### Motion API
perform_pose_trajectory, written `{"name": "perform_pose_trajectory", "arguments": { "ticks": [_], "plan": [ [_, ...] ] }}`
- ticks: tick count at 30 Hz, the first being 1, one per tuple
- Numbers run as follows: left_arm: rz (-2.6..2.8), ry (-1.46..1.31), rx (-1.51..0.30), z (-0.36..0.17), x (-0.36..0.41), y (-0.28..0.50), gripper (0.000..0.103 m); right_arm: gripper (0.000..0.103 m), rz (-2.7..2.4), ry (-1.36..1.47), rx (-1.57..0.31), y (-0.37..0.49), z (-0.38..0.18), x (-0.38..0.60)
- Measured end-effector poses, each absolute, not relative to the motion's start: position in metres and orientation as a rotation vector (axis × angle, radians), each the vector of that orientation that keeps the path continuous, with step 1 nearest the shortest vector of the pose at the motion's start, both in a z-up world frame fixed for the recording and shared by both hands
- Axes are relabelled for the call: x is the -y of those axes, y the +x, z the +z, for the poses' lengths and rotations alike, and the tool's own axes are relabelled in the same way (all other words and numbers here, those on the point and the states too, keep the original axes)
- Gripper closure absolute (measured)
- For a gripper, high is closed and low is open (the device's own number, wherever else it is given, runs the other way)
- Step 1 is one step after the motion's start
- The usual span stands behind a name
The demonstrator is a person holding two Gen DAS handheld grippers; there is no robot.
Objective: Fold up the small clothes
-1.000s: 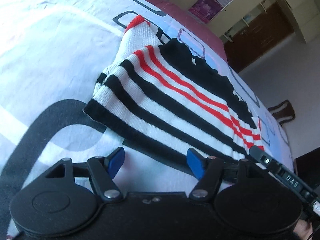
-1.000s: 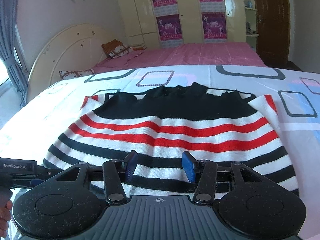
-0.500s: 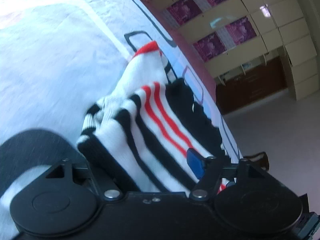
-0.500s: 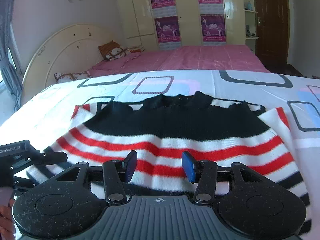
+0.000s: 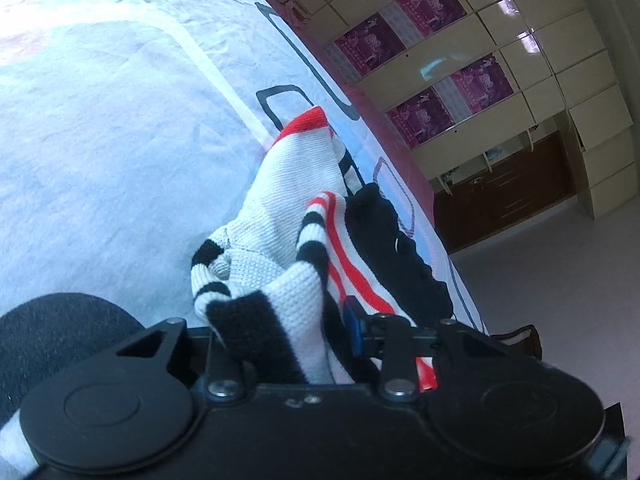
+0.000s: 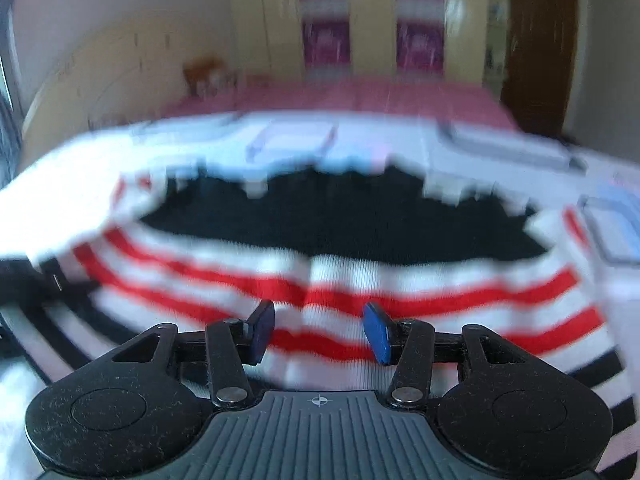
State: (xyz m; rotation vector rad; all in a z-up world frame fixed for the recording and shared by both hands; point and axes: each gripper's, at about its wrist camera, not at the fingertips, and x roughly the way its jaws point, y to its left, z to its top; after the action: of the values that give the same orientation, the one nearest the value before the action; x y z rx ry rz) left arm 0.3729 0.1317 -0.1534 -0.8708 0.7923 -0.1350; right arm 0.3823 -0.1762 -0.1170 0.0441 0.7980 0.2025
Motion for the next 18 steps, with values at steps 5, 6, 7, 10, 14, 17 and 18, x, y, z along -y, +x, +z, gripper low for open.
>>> {"name": "perform_pose_trajectory", "arguments": {
  "ticks": [5,6,7,10,14,17,18],
  "plan": [
    [-0.131,-0.868,-0.814,-0.1529,-0.1326,0.3738,0.069,0.054,0.196,0.031,-0.811,0.3849,-0.1168,0.1735],
    [-0.129,-0.866,-0.818,-0.1524,-0.1321,0.3744,0.068,0.054,0.195,0.026,-0.807,0.3840,-0.1179,0.1728],
    [-0.127,-0.865,-0.821,-0.1521,-0.1316,0.3759,0.068,0.054,0.194,0.022,-0.803,0.3832,-0.1184,0.1721],
    [-0.121,-0.868,-0.828,-0.1524,-0.1304,0.3798,0.068,0.054,0.187,0.016,-0.800,0.3823,-0.1191,0.1697],
    [-0.114,-0.860,-0.828,-0.1513,-0.1294,0.3802,0.069,0.054,0.183,0.017,-0.804,0.3821,-0.1185,0.1694],
    [-0.105,-0.849,-0.821,-0.1498,-0.1279,0.3782,0.072,0.054,0.187,0.007,-0.815,0.3821,-0.1167,0.1687],
    [-0.102,-0.846,-0.817,-0.1488,-0.1273,0.3774,0.073,0.054,0.193,0.005,-0.820,0.3829,-0.1160,0.1691]
  ]
}}
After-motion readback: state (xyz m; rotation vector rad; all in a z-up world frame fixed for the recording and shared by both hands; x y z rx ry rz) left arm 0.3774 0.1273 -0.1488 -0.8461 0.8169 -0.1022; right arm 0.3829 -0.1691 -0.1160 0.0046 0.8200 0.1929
